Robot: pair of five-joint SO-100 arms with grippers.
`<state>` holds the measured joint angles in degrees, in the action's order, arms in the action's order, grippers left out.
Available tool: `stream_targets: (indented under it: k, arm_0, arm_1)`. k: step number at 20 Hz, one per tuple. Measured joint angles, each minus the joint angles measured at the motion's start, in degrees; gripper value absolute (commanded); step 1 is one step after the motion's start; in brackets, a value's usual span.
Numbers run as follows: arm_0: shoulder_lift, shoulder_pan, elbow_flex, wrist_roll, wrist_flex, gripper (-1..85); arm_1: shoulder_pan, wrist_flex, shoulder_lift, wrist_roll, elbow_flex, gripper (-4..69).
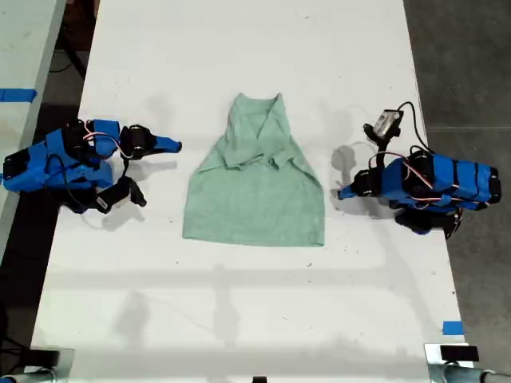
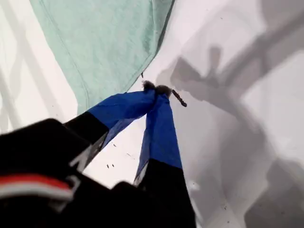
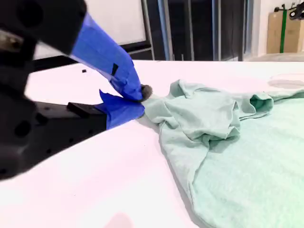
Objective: Fold t shirt
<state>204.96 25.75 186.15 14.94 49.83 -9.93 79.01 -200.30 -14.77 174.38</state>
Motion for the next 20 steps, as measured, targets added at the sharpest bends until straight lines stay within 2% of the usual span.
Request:
stream_targets:
  k: [3, 9, 11, 12, 13, 15, 20]
  arm_0:
    - [0.00, 0.00, 0.00, 0.00, 0.00, 2.1]
    - [0.00, 0.00, 0.00, 0.00, 0.00, -0.3]
    - [0.00, 0.00, 0.00, 0.00, 0.00, 4.0]
    - [0.00, 0.00, 0.00, 0.00, 0.00, 7.2]
    - [0.00, 0.00, 0.00, 0.00, 0.00, 8.5]
    - [0.00, 0.00, 0.00, 0.00, 0.09, -0.2]
    - [0.00, 0.00, 0.00, 0.00, 0.35, -0.3]
  arm_1:
    - [0.00, 0.00, 0.00, 0.00, 0.00, -1.3]
    - [0.00, 0.00, 0.00, 0.00, 0.00, 1.8]
    - [0.00, 0.00, 0.00, 0.00, 0.00, -1.2]
    - [0.00, 0.00, 0.00, 0.00, 0.00, -0.5]
    - [0.00, 0.00, 0.00, 0.00, 0.00, 3.9]
    - [0.00, 0.00, 0.00, 0.00, 0.00, 6.5]
    - [0.00, 0.00, 0.00, 0.35, 0.00, 6.8]
